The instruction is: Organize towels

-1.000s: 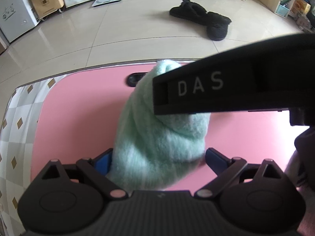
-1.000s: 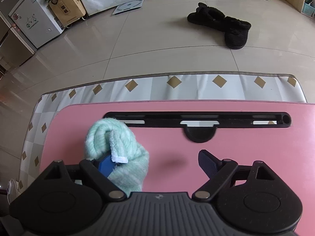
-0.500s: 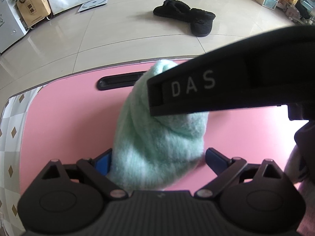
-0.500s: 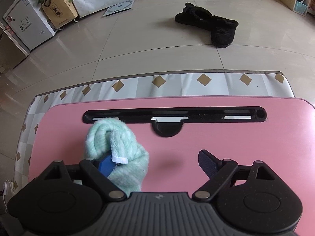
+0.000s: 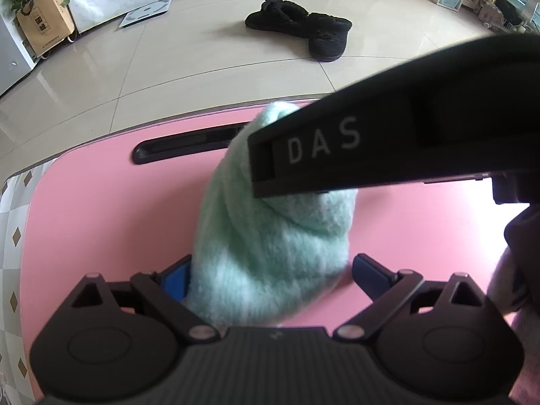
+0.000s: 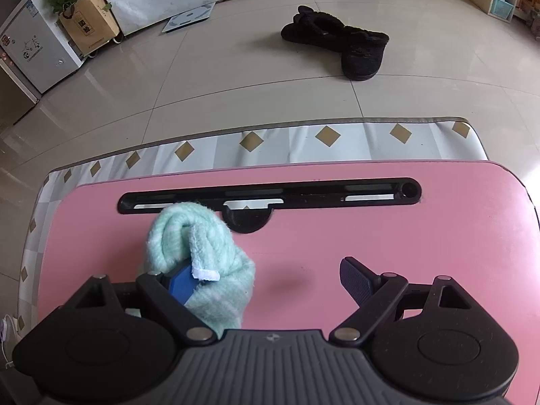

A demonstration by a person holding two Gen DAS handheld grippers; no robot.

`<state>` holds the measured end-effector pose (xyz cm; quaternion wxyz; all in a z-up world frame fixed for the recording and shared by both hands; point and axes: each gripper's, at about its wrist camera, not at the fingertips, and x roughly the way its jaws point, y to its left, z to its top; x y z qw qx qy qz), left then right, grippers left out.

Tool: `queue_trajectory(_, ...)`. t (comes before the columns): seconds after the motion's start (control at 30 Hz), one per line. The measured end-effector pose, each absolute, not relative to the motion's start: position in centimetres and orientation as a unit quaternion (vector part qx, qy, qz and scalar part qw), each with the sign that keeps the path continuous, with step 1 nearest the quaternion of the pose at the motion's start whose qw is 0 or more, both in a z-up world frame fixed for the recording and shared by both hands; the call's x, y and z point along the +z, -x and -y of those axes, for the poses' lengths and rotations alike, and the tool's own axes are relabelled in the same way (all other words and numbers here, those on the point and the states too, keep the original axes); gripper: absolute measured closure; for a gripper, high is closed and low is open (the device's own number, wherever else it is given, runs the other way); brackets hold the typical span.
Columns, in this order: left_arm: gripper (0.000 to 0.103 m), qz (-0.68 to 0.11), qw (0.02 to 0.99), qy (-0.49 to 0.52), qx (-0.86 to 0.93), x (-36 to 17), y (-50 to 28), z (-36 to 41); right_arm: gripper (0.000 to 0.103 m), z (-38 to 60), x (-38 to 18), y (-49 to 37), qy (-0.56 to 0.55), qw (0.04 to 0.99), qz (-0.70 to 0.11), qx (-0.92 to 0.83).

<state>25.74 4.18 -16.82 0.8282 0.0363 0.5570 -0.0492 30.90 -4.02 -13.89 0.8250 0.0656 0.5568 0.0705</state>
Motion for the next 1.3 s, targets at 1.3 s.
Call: queue_trajectory(1.3, 0.004, -0.550, 0.827, -0.064, -0.097, -18.0, -27.2, 5.2, 0.016, 14.5, -13.5, -29.2, -0.096, 0.827, -0.554, -0.004)
